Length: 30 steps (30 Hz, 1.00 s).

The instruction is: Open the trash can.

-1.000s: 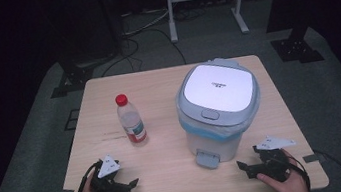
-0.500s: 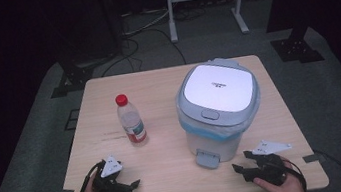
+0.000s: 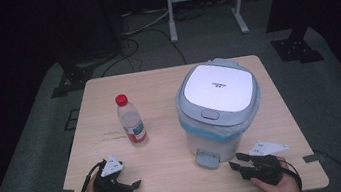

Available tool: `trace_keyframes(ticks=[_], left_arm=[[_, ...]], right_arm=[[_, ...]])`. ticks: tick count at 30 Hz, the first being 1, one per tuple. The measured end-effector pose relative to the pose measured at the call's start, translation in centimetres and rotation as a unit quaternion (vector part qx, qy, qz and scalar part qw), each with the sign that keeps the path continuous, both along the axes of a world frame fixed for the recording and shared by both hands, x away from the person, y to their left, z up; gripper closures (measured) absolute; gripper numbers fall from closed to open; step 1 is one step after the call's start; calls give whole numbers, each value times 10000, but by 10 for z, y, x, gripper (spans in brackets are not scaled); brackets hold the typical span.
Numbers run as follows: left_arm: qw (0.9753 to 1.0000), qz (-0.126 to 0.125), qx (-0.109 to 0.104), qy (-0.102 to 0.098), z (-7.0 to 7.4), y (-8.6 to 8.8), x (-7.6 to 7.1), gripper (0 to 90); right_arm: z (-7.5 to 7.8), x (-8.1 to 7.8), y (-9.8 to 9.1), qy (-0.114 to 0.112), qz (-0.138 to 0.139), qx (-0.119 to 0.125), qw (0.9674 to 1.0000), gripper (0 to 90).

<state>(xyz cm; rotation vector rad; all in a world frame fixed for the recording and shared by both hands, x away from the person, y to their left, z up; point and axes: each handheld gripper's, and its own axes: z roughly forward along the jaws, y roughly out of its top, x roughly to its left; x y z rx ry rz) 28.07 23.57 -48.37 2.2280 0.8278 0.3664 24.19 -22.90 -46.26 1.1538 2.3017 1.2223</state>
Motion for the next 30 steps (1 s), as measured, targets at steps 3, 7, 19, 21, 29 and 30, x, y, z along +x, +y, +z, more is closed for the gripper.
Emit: trace_keyframes(ticks=[3, 7, 19, 21, 29, 30], left_arm=[[10000, -17, -1, 9, 0, 0, 0, 0], [10000, -17, -3, 10, 0, 0, 0, 0], [10000, -16, -2, 10, 0, 0, 0, 0], [10000, -16, -2, 9, 0, 0, 0, 0], [10000, -16, -2, 9, 0, 0, 0, 0], [10000, -16, -2, 9, 0, 0, 0, 0]], right_arm=[[1, 0, 2, -39, 82, -36, 10000, 643], [3, -2, 3, -126, 209, 67, 9997, 692], [6, -3, 13, -306, 491, 155, 9982, 823], [7, -3, 16, -365, 544, 142, 9977, 856], [5, -3, 30, -473, 772, 70, 9959, 892], [5, -3, 30, -473, 772, 70, 9959, 892]])
